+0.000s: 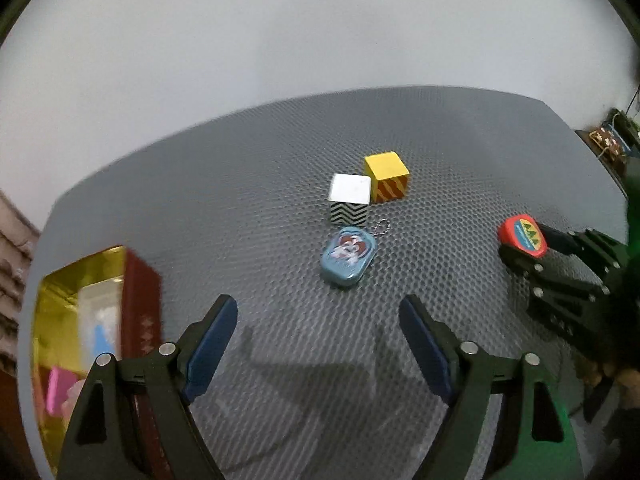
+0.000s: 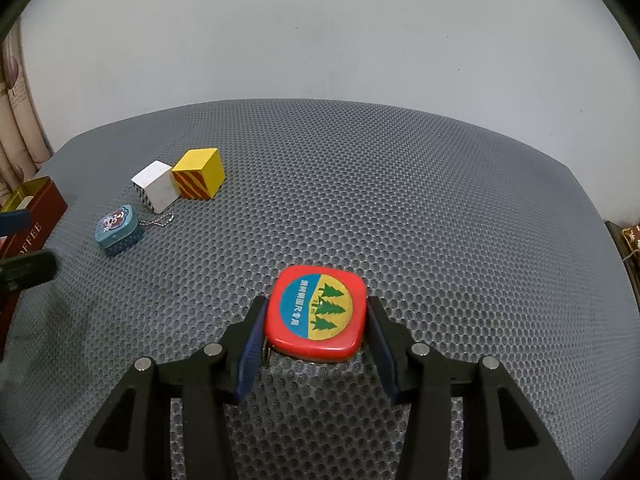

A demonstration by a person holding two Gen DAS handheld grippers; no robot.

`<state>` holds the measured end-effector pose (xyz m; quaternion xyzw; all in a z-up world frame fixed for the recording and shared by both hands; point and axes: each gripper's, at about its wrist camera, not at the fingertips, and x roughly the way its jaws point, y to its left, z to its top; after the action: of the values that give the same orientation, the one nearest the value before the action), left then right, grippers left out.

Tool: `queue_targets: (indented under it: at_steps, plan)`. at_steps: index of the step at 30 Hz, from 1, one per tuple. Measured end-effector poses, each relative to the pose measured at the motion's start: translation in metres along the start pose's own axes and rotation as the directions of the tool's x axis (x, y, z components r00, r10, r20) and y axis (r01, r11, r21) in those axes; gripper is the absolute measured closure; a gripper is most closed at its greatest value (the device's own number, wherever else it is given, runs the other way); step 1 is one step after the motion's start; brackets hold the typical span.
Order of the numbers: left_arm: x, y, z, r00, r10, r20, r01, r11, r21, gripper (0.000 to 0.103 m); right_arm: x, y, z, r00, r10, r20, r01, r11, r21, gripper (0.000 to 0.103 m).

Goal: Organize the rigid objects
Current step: 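Grasp the red round tin with the right gripper, then grasp the blue dog-print mint tin with left gripper while right gripper holds red tin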

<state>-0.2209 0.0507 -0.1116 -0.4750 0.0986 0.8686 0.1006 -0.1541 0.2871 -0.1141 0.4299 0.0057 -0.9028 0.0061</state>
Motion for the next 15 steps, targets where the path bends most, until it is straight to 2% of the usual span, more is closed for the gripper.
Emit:
queue_targets:
  at_steps: [5,6,9,15]
  plan:
    - [0.024,-0.013,0.013,1.000,-0.011,-0.020,0.012,0.998,0.056,0.031,0.001,0.015,0.002,1.000,0.010,0.000,-0.010,1.000,0.008,0.054]
    - [0.027,-0.014,0.015,1.000,-0.009,-0.022,0.010,0.998,0.063,0.035,-0.002,0.002,0.000,1.000,0.011,0.000,-0.011,1.000,0.009,0.054]
    - [0.036,-0.016,0.020,0.999,-0.012,-0.031,0.013,0.998,0.056,0.038,-0.006,0.003,-0.001,1.000,0.012,0.000,-0.012,1.000,0.010,0.054]
    - [0.053,-0.017,0.023,0.997,-0.028,-0.067,0.030,0.999,0.023,0.067,-0.007,0.000,-0.002,1.000,0.016,0.000,-0.016,1.000,0.011,0.053]
